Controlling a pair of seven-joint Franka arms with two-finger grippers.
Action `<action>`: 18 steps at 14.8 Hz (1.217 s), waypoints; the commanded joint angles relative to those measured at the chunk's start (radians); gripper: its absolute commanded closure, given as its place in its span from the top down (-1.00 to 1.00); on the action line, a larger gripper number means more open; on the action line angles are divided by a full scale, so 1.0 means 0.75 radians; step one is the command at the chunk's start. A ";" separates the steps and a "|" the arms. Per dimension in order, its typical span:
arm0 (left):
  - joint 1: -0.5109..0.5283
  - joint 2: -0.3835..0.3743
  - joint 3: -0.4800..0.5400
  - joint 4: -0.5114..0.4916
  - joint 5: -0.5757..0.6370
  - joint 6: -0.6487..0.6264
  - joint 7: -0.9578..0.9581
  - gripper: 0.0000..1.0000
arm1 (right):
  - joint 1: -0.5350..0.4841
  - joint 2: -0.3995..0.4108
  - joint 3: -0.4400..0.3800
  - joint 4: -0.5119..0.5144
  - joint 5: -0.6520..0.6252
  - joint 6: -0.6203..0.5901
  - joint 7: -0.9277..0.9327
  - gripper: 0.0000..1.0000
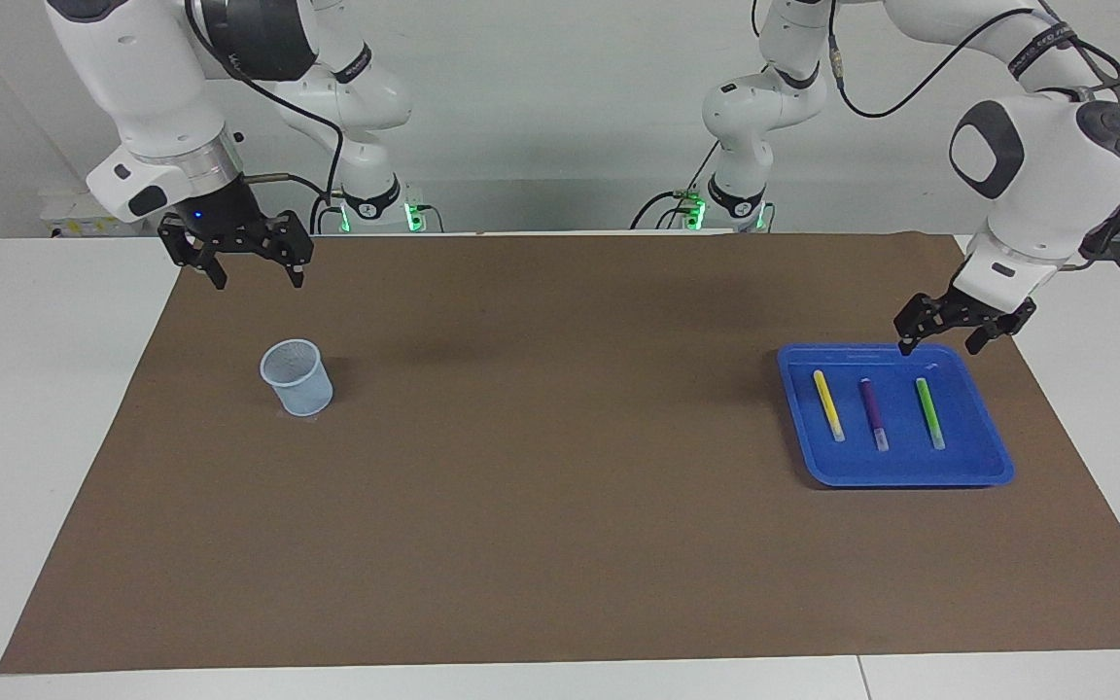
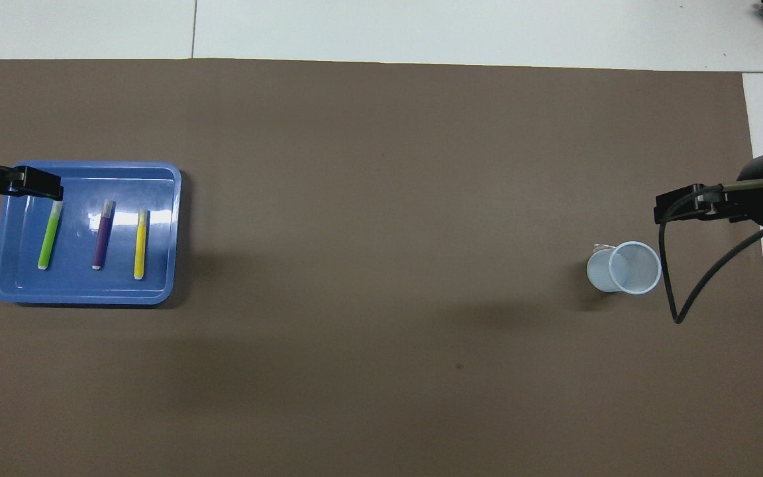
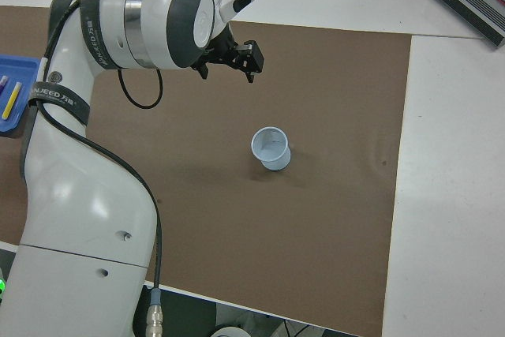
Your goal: Right arm passes pens to left for tray arrangement
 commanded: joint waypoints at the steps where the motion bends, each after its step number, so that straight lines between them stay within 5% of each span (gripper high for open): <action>1: -0.017 -0.089 0.003 0.014 -0.066 -0.105 -0.062 1.00 | -0.006 -0.025 -0.002 -0.032 0.029 0.005 0.005 1.00; 13: -0.491 -0.198 0.345 0.069 0.034 -0.189 -0.124 1.00 | -0.012 -0.027 -0.006 -0.028 0.031 -0.025 0.005 1.00; 18: -0.473 -0.200 0.335 0.053 0.032 -0.203 -0.120 1.00 | -0.012 -0.027 -0.006 -0.026 0.031 -0.021 0.005 1.00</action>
